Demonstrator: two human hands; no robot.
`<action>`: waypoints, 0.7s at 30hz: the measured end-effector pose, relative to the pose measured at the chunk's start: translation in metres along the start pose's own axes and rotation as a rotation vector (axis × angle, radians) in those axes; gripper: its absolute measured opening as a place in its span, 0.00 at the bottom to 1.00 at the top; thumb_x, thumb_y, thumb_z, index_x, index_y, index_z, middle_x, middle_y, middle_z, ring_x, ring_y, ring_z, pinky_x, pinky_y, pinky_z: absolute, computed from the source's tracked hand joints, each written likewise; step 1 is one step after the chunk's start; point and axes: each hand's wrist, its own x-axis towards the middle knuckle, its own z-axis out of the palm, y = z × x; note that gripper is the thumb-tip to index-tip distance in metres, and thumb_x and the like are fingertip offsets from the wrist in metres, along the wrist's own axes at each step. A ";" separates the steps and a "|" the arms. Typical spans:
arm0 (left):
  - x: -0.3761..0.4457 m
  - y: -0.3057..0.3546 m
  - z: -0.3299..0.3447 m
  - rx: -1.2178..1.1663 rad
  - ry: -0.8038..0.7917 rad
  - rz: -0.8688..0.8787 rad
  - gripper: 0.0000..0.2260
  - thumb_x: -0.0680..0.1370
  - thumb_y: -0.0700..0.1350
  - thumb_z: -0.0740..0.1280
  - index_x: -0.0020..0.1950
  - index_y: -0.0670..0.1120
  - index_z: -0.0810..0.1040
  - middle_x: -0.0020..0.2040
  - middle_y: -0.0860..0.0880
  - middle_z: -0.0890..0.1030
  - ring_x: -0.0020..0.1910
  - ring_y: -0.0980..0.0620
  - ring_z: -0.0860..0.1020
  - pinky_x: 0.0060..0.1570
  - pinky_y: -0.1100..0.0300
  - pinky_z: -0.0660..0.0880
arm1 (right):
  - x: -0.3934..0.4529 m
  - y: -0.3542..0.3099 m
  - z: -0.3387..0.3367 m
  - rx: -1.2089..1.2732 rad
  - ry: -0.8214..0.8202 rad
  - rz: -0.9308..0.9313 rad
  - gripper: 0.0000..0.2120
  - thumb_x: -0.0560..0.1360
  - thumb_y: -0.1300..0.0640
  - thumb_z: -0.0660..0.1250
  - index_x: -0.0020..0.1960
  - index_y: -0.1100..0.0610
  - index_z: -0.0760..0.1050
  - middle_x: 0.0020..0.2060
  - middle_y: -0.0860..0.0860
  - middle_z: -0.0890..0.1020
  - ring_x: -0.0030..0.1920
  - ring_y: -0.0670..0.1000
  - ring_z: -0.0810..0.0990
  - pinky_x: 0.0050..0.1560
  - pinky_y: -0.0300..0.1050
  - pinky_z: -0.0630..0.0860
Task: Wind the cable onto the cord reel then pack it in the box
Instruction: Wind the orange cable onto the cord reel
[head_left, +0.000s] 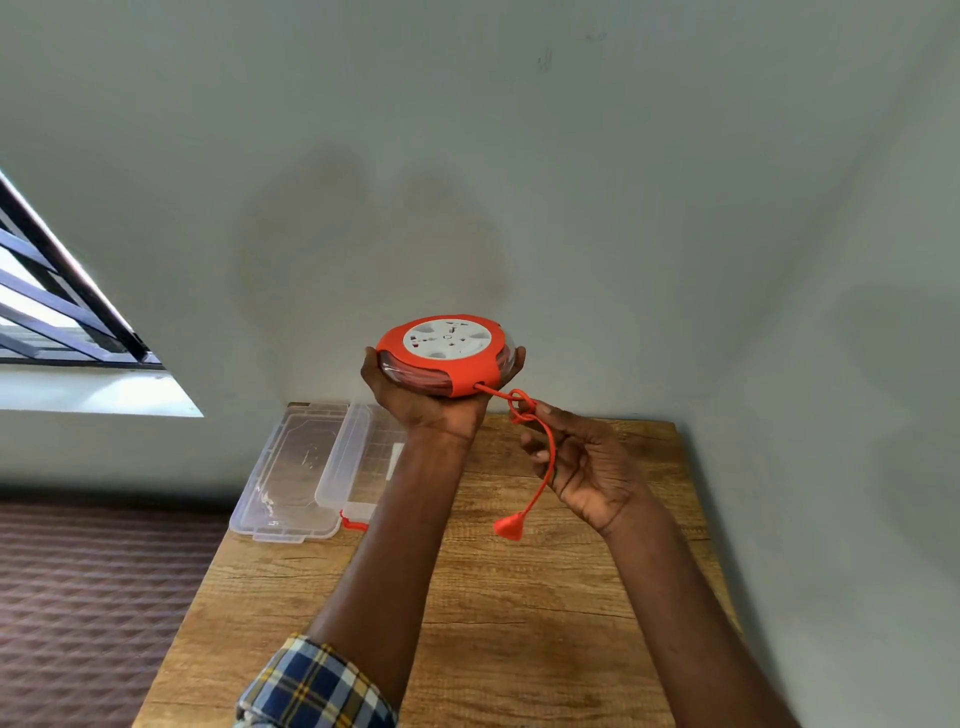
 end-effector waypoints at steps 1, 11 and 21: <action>-0.001 0.000 0.001 0.002 -0.003 -0.003 0.41 0.74 0.72 0.59 0.79 0.48 0.70 0.76 0.33 0.73 0.74 0.24 0.70 0.66 0.16 0.61 | 0.000 0.000 0.000 0.007 -0.011 0.008 0.18 0.74 0.64 0.70 0.63 0.69 0.80 0.56 0.62 0.84 0.44 0.54 0.83 0.35 0.39 0.78; -0.007 -0.002 0.004 0.030 0.071 -0.003 0.39 0.76 0.72 0.57 0.78 0.47 0.72 0.74 0.33 0.75 0.71 0.25 0.72 0.55 0.15 0.67 | -0.001 0.000 0.000 -0.043 -0.079 -0.035 0.21 0.75 0.72 0.66 0.67 0.63 0.78 0.58 0.61 0.84 0.52 0.58 0.85 0.44 0.41 0.83; -0.004 -0.002 0.003 -0.010 0.066 -0.040 0.39 0.75 0.72 0.59 0.78 0.47 0.72 0.75 0.33 0.74 0.73 0.25 0.71 0.57 0.12 0.60 | 0.002 0.002 -0.002 -0.130 0.019 -0.015 0.18 0.72 0.67 0.69 0.62 0.68 0.79 0.58 0.64 0.83 0.37 0.49 0.79 0.31 0.37 0.77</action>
